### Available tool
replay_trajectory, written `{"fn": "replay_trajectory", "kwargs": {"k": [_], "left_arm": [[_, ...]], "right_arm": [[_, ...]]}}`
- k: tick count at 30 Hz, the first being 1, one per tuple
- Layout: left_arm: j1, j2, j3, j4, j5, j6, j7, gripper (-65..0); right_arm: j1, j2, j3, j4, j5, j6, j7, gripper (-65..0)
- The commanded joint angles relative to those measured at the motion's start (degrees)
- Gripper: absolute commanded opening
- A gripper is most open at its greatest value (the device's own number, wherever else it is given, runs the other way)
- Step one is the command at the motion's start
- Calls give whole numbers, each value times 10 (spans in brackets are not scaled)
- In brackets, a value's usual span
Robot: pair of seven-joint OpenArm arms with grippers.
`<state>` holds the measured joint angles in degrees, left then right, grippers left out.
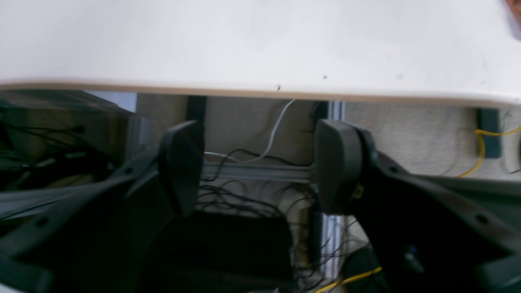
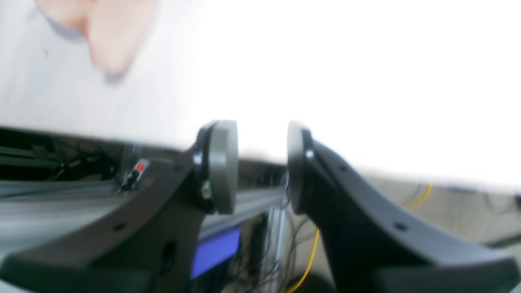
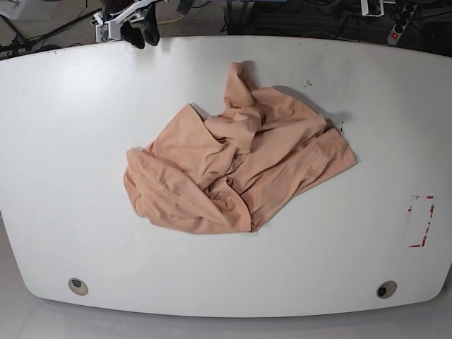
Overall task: Fold the T-shirt properly
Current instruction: 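Lower the right gripper onto the crumpled shirt and pinch a fold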
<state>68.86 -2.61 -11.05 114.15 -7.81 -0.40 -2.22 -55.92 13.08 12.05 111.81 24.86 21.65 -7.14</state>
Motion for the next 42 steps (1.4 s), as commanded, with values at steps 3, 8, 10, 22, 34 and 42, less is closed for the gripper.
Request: {"fn": "replay_trajectory", "kwargs": {"k": [3,8,10,22,34,42], "left_arm": [[-39,-4,-9,6,-1,4,-10,-253],[-83,-21,-20,6,0,4,-9,-253],[-97,-21,-23,6,1,4,-9,-253],[-197,-72,-22,5,-3,4,85,-125],[-220,-111,-24,5,-1,4,107,-125],[-218,-111,-24,5,0,4,110,-125]], "right_arm": [[22,3,0,10,7,1,12,-463],[66,2,-2,11,8,0,-34,-458],[91,2,-2,13,9,1,-64,-455],[175,-27,-1,13,7,0,-97,-163],[324,-25,2,9,5,0,-249,-75],[444,8,-33,-83,-27,2,-276,-75]]}}
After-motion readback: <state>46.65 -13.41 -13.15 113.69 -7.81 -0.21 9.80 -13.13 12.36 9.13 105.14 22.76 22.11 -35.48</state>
